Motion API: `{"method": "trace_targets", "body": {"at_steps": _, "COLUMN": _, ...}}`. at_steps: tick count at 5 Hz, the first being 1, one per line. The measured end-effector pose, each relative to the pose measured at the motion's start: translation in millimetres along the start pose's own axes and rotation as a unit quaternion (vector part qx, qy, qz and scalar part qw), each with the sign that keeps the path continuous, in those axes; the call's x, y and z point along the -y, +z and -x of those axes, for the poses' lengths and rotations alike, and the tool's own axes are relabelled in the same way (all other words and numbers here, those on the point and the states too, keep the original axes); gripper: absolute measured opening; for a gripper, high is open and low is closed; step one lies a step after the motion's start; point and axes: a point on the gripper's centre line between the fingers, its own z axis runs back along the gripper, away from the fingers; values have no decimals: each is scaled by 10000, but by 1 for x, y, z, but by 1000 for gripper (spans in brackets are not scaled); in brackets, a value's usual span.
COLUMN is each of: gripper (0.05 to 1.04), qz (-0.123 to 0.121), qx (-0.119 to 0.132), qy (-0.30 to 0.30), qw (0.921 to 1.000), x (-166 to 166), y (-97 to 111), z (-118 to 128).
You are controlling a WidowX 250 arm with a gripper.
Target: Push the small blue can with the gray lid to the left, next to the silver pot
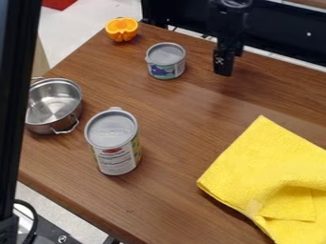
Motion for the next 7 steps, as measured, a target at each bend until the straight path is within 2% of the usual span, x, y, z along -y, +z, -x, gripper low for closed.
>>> {"method": "trace_targets", "body": {"at_steps": 1, "gripper": 997, "qz": 59, "qx": -6, "qy": 691, "qw": 9976, "x": 7, "y": 3, "z": -17}}
{"method": "trace_targets", "body": {"at_steps": 2, "gripper": 997, "qz": 262, "qx": 47, "qy": 836, "qw": 9961, "x": 12, "y": -2, "z": -31}}
{"method": "trace_targets", "body": {"at_steps": 3, "gripper": 997, "qz": 362, "qx": 65, "qy": 1181, "qw": 9923, "x": 10, "y": -14, "z": -39}}
{"method": "trace_targets", "body": {"at_steps": 4, "gripper": 997, "qz": 411, "qx": 57, "qy": 1346, "qw": 9900, "x": 11, "y": -14, "z": -39}}
{"method": "trace_targets", "body": {"at_steps": 5, "gripper": 997, "qz": 424, "qx": 283, "qy": 1496, "qw": 9874, "x": 14, "y": -8, "z": -46}}
{"method": "trace_targets", "body": {"at_steps": 6, "gripper": 997, "qz": 476, "qx": 551, "qy": 1590, "qw": 9846, "x": 8, "y": -16, "z": -55}}
{"method": "trace_targets", "body": {"at_steps": 7, "gripper": 997, "qz": 390, "qx": 655, "qy": 1619, "qw": 9839, "x": 2, "y": -21, "z": -65}}
